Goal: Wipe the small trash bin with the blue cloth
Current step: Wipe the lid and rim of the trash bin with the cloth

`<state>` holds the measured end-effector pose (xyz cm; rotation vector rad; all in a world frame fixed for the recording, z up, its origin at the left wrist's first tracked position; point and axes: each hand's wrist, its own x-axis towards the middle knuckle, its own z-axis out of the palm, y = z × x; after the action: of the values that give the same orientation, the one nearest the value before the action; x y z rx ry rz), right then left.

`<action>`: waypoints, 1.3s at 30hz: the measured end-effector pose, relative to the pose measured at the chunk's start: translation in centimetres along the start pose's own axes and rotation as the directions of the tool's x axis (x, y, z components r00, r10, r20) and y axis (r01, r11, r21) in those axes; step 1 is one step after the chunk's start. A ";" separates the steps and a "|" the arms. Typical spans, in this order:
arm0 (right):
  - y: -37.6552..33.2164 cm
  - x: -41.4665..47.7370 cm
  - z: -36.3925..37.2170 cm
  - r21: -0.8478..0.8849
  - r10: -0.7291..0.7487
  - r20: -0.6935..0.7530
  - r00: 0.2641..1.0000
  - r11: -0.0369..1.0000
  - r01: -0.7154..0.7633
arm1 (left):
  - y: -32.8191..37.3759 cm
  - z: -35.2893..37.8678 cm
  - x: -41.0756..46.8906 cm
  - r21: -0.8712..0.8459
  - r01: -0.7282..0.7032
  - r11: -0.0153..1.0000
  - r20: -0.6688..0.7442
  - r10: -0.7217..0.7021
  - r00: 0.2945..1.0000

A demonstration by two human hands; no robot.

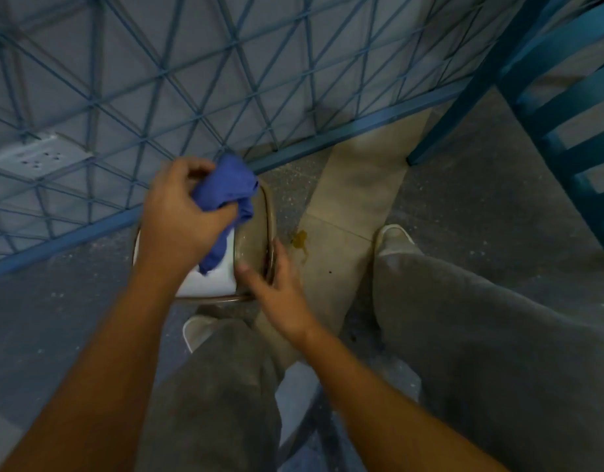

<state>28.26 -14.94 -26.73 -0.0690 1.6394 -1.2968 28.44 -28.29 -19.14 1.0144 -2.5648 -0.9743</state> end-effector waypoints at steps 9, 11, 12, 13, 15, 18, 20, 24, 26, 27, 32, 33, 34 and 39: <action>-1.9 1.3 4.1 -0.089 0.089 -0.114 0.989 0.991 -0.099 | 1.3 5.9 4.6 0.484 -0.546 0.684 0.698 0.075 0.712; -1.8 1.3 4.3 -0.048 0.088 -0.098 0.991 0.995 -0.093 | 0.5 7.2 4.8 0.538 -0.640 0.548 0.752 0.030 0.658; -1.8 1.3 4.4 -0.042 0.093 -0.106 0.990 0.994 -0.098 | 0.0 7.7 5.0 0.556 -0.656 0.511 0.761 0.003 0.648; -1.8 1.4 4.5 -0.040 0.103 -0.110 0.989 0.993 -0.108 | -0.4 8.0 5.4 0.573 -0.652 0.495 0.761 -0.027 0.648; -1.8 1.7 4.4 -0.028 0.123 -0.105 0.987 0.992 -0.127 | -1.3 8.1 6.3 0.588 -0.615 0.526 0.742 -0.048 0.669; -1.9 2.0 4.2 -0.018 0.148 -0.096 0.984 0.989 -0.150 | -2.3 7.3 7.7 0.554 -0.512 0.656 0.681 -0.003 0.733; -1.9 2.0 4.1 -0.037 0.158 -0.088 0.984 0.986 -0.162 | -2.8 6.5 8.4 0.544 -0.437 0.716 0.607 0.023 0.794; -1.7 2.2 2.9 -0.113 0.155 -0.061 0.986 0.981 -0.161 | -4.0 4.3 8.9 0.479 -0.231 0.847 0.395 0.027 0.918; -1.7 2.4 1.9 -0.158 0.135 -0.030 0.990 0.978 -0.138 | -4.9 2.7 8.7 0.363 -0.088 0.928 0.232 0.002 0.973; -1.8 2.6 1.3 -0.189 0.118 -0.020 0.993 0.975 -0.120 | -5.4 1.9 8.3 0.298 -0.017 0.954 0.157 -0.032 0.987; -2.7 4.1 -1.6 -0.302 0.033 0.009 0.999 0.953 -0.028 | -6.5 -1.1 5.2 -0.145 0.307 0.941 -0.039 -0.316 0.948; -2.9 4.4 -2.1 -0.320 0.018 0.005 1.000 0.947 -0.016 | -6.4 -1.7 4.4 -0.246 0.336 0.909 -0.040 -0.356 0.934; -3.1 4.6 -2.6 -0.333 0.003 -0.004 1.000 0.943 -0.004 | -6.4 -2.2 3.7 -0.321 0.359 0.876 -0.046 -0.393 0.918; -2.8 5.1 -5.4 -0.347 -0.020 -0.017 1.000 0.938 0.013 | -6.7 -4.4 0.2 -0.518 0.409 0.752 -0.110 -0.532 0.840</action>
<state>20.48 -15.37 -28.34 -0.2853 1.8733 -1.0088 33.67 -34.34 -20.17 1.5457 -1.7408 -1.4014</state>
